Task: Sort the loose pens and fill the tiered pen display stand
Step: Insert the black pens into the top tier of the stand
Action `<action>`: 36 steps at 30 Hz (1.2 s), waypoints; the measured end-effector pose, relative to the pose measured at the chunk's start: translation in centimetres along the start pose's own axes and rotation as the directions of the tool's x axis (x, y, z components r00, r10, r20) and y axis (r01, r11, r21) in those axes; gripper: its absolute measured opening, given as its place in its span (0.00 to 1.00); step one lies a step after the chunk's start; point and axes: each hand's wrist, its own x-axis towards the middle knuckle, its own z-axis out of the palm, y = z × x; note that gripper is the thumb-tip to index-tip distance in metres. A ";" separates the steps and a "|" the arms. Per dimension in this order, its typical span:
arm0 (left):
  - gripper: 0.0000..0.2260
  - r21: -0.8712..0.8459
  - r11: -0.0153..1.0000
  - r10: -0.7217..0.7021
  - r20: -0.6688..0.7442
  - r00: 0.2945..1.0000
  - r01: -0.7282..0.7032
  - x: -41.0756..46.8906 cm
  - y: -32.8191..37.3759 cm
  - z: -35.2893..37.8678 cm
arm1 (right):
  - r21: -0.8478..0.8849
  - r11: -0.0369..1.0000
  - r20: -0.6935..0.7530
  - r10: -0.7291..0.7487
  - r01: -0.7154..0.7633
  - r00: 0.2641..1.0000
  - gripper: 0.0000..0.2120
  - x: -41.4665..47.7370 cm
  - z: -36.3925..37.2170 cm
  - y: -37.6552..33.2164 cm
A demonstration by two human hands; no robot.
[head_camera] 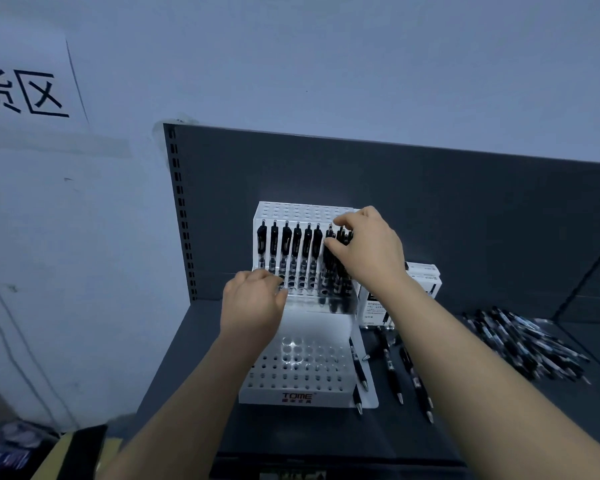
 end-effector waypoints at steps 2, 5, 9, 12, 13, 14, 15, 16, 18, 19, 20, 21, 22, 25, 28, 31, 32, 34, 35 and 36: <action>0.14 -0.006 1.000 0.006 -0.010 1.000 -0.006 0.0 0.7 0.1 | 0.045 0.999 -0.042 -0.005 0.006 0.999 0.16 -0.2 -0.7 0.8; 0.14 -0.022 0.998 0.055 -0.054 0.997 -0.056 -0.5 2.8 0.4 | 0.045 0.999 -0.093 0.004 0.000 0.996 0.14 -1.3 -2.3 4.0; 0.10 -0.055 0.984 0.165 -0.114 0.980 -0.172 -1.8 6.9 1.9 | 0.016 0.998 -0.031 0.069 -0.069 0.997 0.12 -3.8 -3.5 10.9; 0.11 -0.067 0.968 0.232 -0.138 0.963 -0.243 -3.2 11.2 4.4 | -0.090 0.987 0.125 0.141 -0.130 0.982 0.12 -5.7 -3.4 16.8; 0.12 -0.094 0.969 0.222 -0.091 0.971 -0.230 -3.6 13.0 5.3 | -0.141 0.980 0.197 0.168 -0.142 0.966 0.12 -6.4 -3.3 18.7; 0.12 -0.116 0.974 0.192 -0.019 0.981 -0.193 -4.0 14.8 6.0 | -0.188 0.970 0.272 0.201 -0.153 0.941 0.11 -7.0 -3.1 20.6; 0.12 -0.123 0.982 0.150 0.062 0.987 -0.142 -4.4 16.4 7.0 | -0.229 0.959 0.341 0.242 -0.169 0.908 0.10 -7.7 -3.0 22.4; 0.12 -0.105 0.989 0.113 0.118 0.987 -0.101 -4.6 17.8 8.4 | -0.259 0.947 0.401 0.284 -0.189 0.871 0.10 -8.4 -2.8 24.1; 0.14 -0.041 0.999 0.026 0.249 0.968 -0.016 -5.0 20.0 10.8 | -0.281 0.935 0.494 0.333 -0.215 0.804 0.11 -9.8 -2.4 27.0; 0.16 -0.015 0.999 -0.022 0.311 0.950 0.028 -5.1 20.9 12.2 | -0.279 0.936 0.529 0.335 -0.213 0.779 0.12 -10.4 -2.1 28.3; 0.18 0.005 0.998 -0.062 0.359 0.931 0.065 -5.2 21.6 13.5 | -0.274 0.941 0.559 0.326 -0.201 0.763 0.13 -10.9 -1.9 29.2; 0.19 0.019 0.995 -0.095 0.398 0.913 0.096 -5.3 22.3 14.7 | -0.272 0.945 0.579 0.312 -0.182 0.754 0.15 -11.4 -1.6 30.0; 0.20 0.033 0.992 -0.122 0.420 0.899 0.119 -5.3 22.9 15.7 | -0.271 0.950 0.588 0.291 -0.156 0.754 0.17 -11.7 -1.4 30.5; 0.26 0.118 0.980 -0.197 0.454 0.869 0.160 -5.0 24.7 18.1 | -0.230 0.964 0.619 0.248 -0.130 0.745 0.17 -12.4 -0.6 31.5; 0.32 0.213 0.948 -0.311 0.474 0.824 0.236 -4.6 25.6 19.6 | -0.167 0.974 0.622 0.226 -0.155 0.750 0.16 -12.8 0.3 32.4; 0.34 0.219 0.913 -0.408 0.494 0.768 0.344 -3.8 25.6 20.7 | -0.129 0.972 0.624 0.233 -0.195 0.746 0.14 -12.8 1.0 33.1; 0.34 0.201 0.902 -0.428 0.517 0.741 0.382 -3.5 25.7 20.9 | -0.116 0.973 0.627 0.229 -0.201 0.744 0.13 -12.7 1.1 33.2; 0.33 0.166 0.883 -0.453 0.549 0.703 0.440 -3.1 25.8 21.4 | -0.089 0.975 0.625 0.214 -0.204 0.751 0.09 -12.4 1.3 33.3; 0.32 0.164 0.877 -0.461 0.554 0.693 0.452 -2.9 25.9 21.6 | -0.079 0.975 0.616 0.210 -0.206 0.759 0.06 -12.3 1.3 33.3; 0.30 0.165 0.876 -0.460 0.562 0.687 0.452 -2.8 26.0 21.6 | -0.072 0.975 0.607 0.209 -0.209 0.767 0.06 -12.2 1.3 33.3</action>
